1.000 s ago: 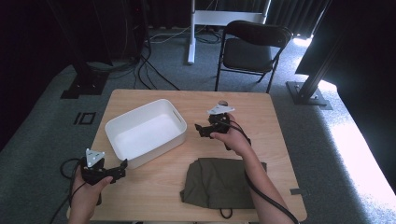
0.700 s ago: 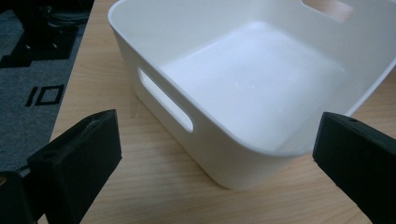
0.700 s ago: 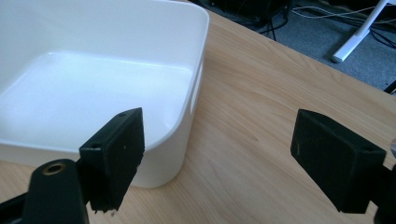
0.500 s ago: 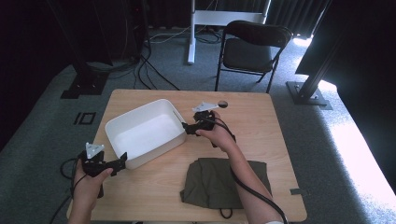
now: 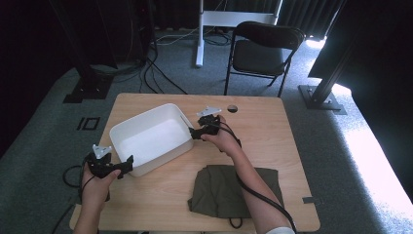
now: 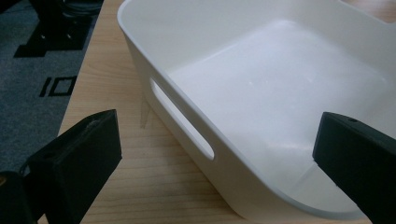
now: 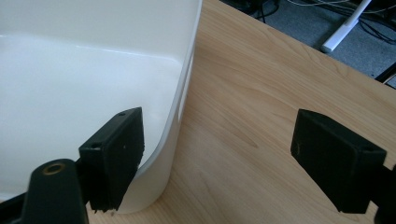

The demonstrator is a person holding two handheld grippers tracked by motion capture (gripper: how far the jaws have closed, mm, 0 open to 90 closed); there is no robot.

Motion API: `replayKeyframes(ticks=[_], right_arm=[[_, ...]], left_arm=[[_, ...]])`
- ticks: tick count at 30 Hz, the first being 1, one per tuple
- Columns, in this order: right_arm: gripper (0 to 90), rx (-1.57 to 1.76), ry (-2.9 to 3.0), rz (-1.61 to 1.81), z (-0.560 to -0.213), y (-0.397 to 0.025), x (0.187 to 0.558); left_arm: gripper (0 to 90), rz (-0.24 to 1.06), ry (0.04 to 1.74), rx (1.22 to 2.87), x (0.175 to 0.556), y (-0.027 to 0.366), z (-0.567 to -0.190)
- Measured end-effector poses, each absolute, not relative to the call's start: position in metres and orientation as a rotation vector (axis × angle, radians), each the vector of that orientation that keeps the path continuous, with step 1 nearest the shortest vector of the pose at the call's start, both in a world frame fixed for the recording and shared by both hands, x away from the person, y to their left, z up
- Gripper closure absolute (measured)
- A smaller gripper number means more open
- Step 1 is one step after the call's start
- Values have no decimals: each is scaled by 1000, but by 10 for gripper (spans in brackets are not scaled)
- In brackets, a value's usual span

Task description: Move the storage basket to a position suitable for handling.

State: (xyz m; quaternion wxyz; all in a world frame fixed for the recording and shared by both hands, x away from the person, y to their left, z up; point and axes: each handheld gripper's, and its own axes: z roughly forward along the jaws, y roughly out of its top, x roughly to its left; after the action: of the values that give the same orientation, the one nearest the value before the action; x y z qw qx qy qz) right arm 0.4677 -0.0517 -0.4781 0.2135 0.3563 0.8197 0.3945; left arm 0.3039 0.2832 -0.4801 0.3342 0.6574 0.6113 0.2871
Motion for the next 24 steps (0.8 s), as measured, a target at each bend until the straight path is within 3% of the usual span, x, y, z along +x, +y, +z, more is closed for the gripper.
replayKeyframes(ticks=[24], right_arm=[[172, 993, 2304, 1078, -477, -61, 445]], left_arm=[[23, 772, 1691, 1712, 327, 294, -500]])
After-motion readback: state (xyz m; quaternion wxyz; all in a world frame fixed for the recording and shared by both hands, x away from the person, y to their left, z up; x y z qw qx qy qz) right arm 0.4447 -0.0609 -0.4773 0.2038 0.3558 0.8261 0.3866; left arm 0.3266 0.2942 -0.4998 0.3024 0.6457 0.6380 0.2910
